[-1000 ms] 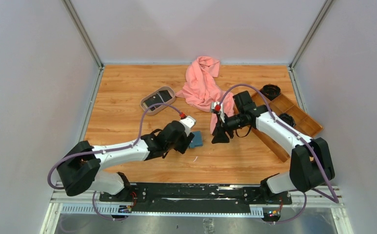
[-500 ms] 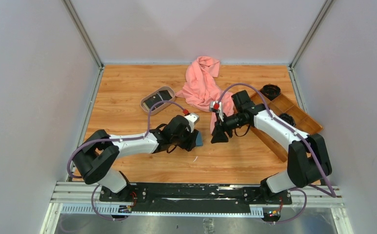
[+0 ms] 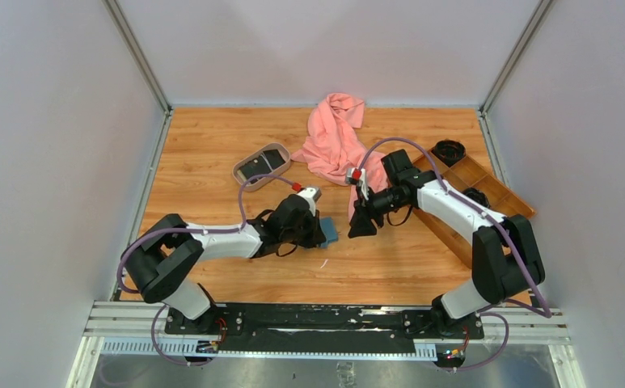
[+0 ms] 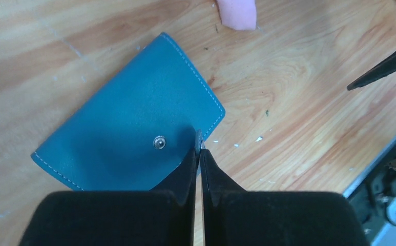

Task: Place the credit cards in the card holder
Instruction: Open the card holder at the center of the board.

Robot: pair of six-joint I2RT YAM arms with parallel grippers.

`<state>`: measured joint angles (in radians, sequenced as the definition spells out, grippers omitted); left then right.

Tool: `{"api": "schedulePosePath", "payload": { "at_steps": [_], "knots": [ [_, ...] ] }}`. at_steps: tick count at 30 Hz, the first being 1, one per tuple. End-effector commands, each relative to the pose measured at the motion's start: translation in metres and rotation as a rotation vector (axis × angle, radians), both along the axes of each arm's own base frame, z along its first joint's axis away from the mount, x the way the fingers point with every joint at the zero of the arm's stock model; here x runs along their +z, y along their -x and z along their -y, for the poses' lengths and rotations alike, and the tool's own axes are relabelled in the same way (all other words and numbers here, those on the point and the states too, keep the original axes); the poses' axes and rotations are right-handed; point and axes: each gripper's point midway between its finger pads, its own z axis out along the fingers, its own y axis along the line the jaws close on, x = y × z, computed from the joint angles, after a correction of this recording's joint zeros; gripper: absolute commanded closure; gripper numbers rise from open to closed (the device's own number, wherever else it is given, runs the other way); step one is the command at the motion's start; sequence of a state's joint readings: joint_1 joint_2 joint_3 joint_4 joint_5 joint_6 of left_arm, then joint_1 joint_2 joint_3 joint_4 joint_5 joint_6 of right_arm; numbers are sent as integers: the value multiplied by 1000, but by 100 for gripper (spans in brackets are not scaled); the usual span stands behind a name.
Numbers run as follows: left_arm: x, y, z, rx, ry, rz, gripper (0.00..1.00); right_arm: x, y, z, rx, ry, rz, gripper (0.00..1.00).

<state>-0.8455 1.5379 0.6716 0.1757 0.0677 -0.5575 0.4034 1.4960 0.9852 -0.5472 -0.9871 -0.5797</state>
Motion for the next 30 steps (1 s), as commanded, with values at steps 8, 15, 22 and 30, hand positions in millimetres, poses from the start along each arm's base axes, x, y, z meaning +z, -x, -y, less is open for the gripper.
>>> {"api": "schedulePosePath", "payload": {
  "at_steps": [8,15,22,30],
  "knots": [
    [40,7,34,242,449,-154,100,-11,-7,-9,-49,15,-52,47],
    [50,6,50,246,564,-179,100,-20,-5,-11,-37,18,-99,45],
    [63,5,57,240,652,-193,100,-21,1,-13,6,-4,-100,45],
    [73,5,59,237,718,-194,100,-23,8,-18,43,-7,-96,46]
  ]
}}
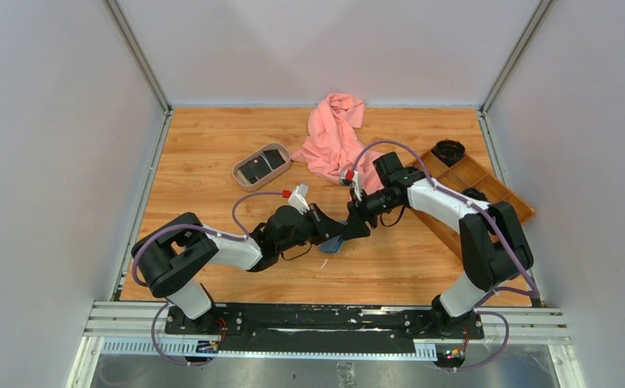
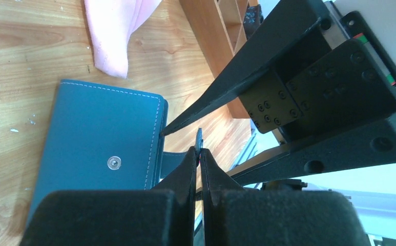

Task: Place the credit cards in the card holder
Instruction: Open the card holder at the center of the board.

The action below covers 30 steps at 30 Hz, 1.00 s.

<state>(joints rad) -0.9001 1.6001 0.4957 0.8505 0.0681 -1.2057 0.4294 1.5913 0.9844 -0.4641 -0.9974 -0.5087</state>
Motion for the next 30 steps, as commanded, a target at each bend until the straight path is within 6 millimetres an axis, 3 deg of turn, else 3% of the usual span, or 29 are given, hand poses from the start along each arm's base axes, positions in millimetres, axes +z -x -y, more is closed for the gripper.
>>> {"api": "schedulePosePath", "payload": {
  "at_steps": [1,5,11,20,24,26,30],
  "knots": [
    [8,0,2,10,61,12,100,-3,12,-5,51,-13,-19,47],
    [10,-3,-2,37,90,12,100,-2,11,-6,53,-14,-14,51],
    [15,-6,-6,63,138,17,100,-1,11,-7,56,-17,-13,71],
    [20,-8,-12,74,188,33,100,-3,15,-9,77,-8,-10,75],
    [24,-6,-12,61,205,53,100,-1,15,-9,86,-7,-7,93],
    [25,-5,-14,58,197,72,91,0,15,-9,91,-5,0,99],
    [20,-3,-27,51,103,137,71,2,15,-8,101,-4,17,100]
  ]
}}
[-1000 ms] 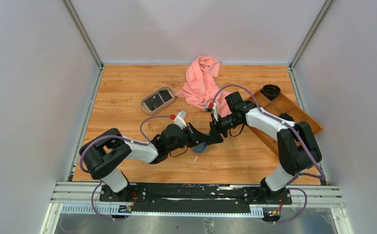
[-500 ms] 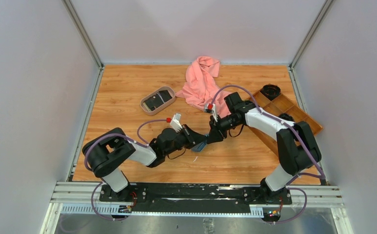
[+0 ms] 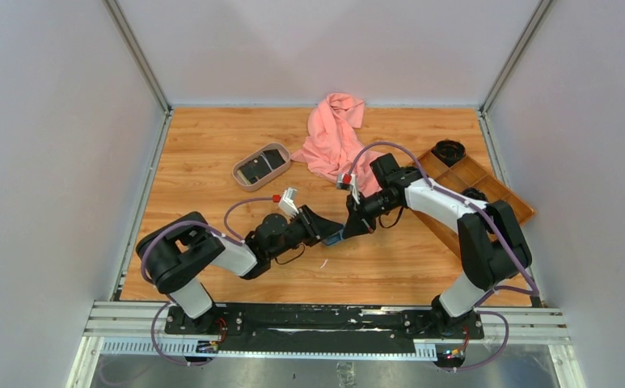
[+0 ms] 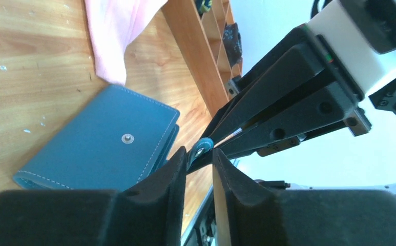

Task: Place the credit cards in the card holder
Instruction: Open the card holder at the center of the board.

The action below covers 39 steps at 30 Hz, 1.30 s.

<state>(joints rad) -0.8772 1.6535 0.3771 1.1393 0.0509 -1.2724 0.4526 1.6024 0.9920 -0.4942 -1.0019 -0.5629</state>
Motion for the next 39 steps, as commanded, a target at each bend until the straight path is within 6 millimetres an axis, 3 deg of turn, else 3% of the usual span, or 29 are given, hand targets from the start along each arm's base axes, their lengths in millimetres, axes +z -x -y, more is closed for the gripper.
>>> {"api": "schedulePosePath", "payload": {
  "at_steps": [1,8,13,16,19,22,31,36,39],
  "knots": [
    [15,0,-15,0,-65,138,64,5,8,-4,50,-5,9,100],
    [19,7,-55,-56,-450,454,41,5,10,1,83,5,49,100],
    [11,11,-84,-93,-655,643,27,7,11,3,109,3,93,100],
    [-2,11,-89,-131,-735,705,14,8,12,5,124,-1,118,100],
    [-10,13,-81,-221,-777,764,5,8,14,6,140,-5,124,100],
    [-16,17,-65,-349,-791,839,6,8,15,6,146,-7,124,100],
    [-27,6,-39,-446,-808,860,9,6,15,6,149,-4,114,100],
    [-36,-4,-33,-449,-837,835,20,6,15,6,149,-3,117,100],
    [-40,-8,-32,-445,-850,821,33,6,16,6,152,-5,110,100]
  ]
}}
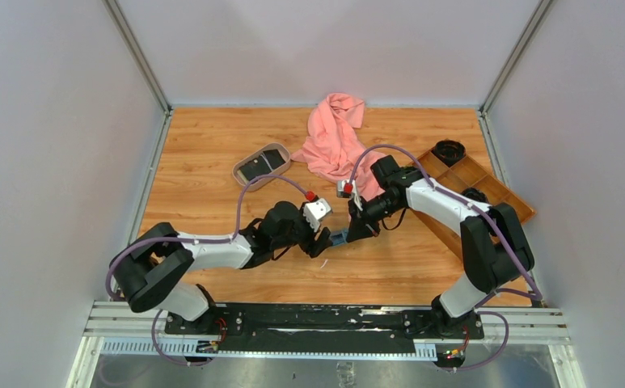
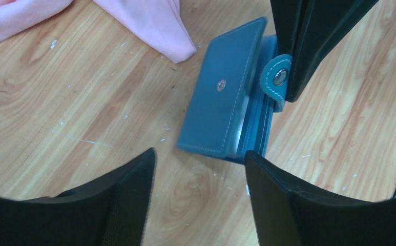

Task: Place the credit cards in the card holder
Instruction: Open the card holder at the center of the board.

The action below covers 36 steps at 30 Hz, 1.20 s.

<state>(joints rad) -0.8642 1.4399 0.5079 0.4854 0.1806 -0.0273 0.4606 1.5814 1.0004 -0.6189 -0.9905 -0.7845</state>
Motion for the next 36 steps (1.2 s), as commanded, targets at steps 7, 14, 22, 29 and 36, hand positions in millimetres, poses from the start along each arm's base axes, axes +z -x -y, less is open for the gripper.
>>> {"api": "schedulePosePath", "payload": {
  "at_steps": [7,14,22,29,36],
  "knots": [
    [-7,-17,12,34,-7,-17,67,7,4,-2,33,-8,22,100],
    [11,-11,15,17,120,32,54,7,3,0,37,1,44,100],
    [11,-7,25,-70,168,113,55,9,5,0,48,-6,48,100],
    [16,-8,33,-103,239,192,70,8,6,1,53,-4,49,100],
    [11,-4,26,-73,249,152,100,4,3,9,73,29,119,100]
  ]
}}
